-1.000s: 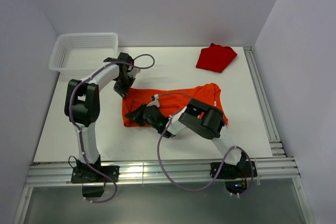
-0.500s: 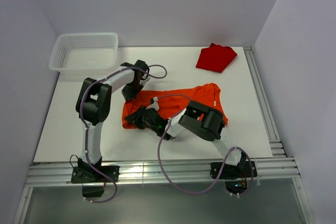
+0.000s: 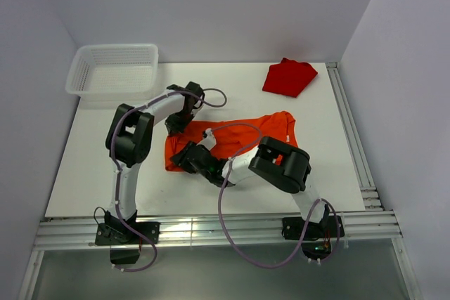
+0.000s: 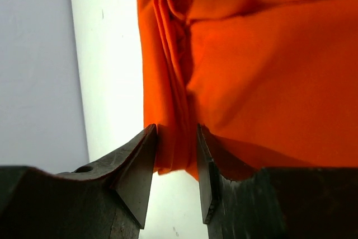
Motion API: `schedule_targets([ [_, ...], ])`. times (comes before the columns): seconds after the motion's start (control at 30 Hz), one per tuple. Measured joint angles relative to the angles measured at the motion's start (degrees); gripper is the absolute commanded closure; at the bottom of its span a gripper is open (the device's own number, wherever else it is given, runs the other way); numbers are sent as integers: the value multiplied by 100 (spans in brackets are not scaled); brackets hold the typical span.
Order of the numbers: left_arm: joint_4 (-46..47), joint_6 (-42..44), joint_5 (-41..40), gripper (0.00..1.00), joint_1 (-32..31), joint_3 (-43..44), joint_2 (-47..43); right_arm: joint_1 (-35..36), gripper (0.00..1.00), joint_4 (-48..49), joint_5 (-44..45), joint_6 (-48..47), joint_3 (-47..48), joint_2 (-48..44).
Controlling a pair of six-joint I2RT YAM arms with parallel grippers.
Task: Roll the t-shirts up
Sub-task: Roll the tshirt
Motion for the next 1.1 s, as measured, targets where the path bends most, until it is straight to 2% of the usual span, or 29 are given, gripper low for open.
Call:
schedule_targets([
  [0.2, -7, -2, -85, 100, -44, 13, 22, 0, 62, -557, 146, -326, 507, 0],
  [0.33, 0, -9, -87, 99, -63, 66, 39, 0, 80, -800, 177, -481, 861, 0],
  [0.53, 0, -13, -90, 98, -98, 101, 63, 0, 89, -994, 184, -498, 883, 0],
  [0.63, 0, -13, -94, 97, -103, 101, 66, 0, 99, -1110, 181, -494, 874, 0],
  [0.77, 0, -11, -92, 92, -103, 101, 66, 13, 100, -1202, 256, -455, 804, 0],
  [0.97, -50, 9, -24, 71, -105, 157, 66, 83, 100, -1403, 396, -317, 721, 0],
  [1.1, -127, 24, 157, 63, -105, 380, 66, 127, 100, -1388, 437, -164, 599, 0],
])
